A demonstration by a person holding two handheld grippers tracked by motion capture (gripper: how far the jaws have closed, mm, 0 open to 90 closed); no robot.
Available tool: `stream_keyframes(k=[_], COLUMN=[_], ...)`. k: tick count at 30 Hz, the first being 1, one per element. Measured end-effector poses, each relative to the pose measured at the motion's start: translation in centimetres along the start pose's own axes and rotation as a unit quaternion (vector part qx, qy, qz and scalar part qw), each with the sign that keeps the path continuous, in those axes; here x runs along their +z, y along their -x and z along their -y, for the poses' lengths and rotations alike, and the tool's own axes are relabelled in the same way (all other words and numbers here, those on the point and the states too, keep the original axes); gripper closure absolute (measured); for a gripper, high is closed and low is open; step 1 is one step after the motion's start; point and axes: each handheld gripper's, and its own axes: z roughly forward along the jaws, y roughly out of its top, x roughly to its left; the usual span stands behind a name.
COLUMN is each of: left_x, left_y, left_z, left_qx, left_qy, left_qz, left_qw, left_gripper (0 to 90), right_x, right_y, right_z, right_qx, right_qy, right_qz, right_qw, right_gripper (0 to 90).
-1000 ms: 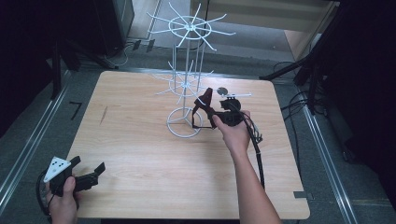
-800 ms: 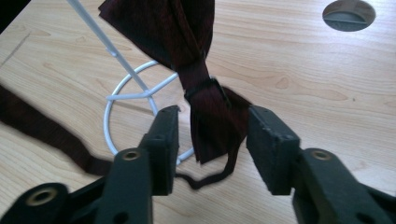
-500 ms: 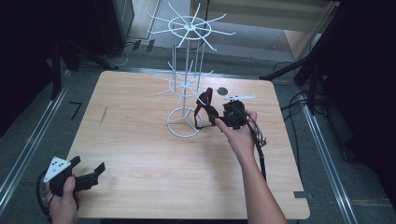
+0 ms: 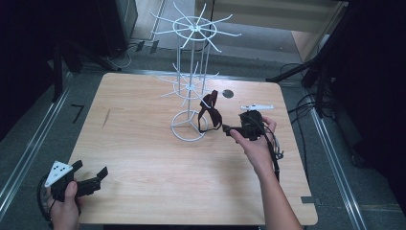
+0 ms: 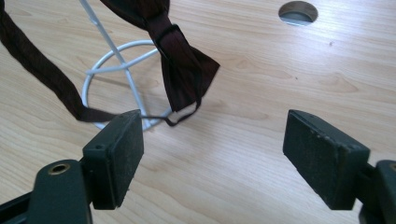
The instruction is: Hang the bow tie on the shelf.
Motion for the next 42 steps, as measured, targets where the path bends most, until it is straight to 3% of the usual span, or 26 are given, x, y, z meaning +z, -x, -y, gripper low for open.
stream_keyframes(k=[15, 27, 42], left_x=[0.0, 0.0, 0.0], left_y=[0.0, 0.0, 0.0], left_z=[0.0, 0.0, 0.0], left_qx=[0.001, 0.001, 0.0], left_qy=[0.0, 0.001, 0.002], left_qz=[0.0, -0.001, -0.002], left_qw=[1.0, 1.0, 1.0], left_gripper=[0.4, 0.4, 0.4], right_x=[-2.2, -3.5, -5.1], right_y=[2.7, 4.8, 6.6], right_z=[3.7, 7.4, 10.7], right_qx=[0.006, 0.025, 0.032], right_qy=[-0.001, -0.003, -0.004], right_qz=[0.018, 0.023, 0.033], right_qw=[0.9998, 0.9994, 0.9989], right_gripper=[17.2, 16.6, 15.4])
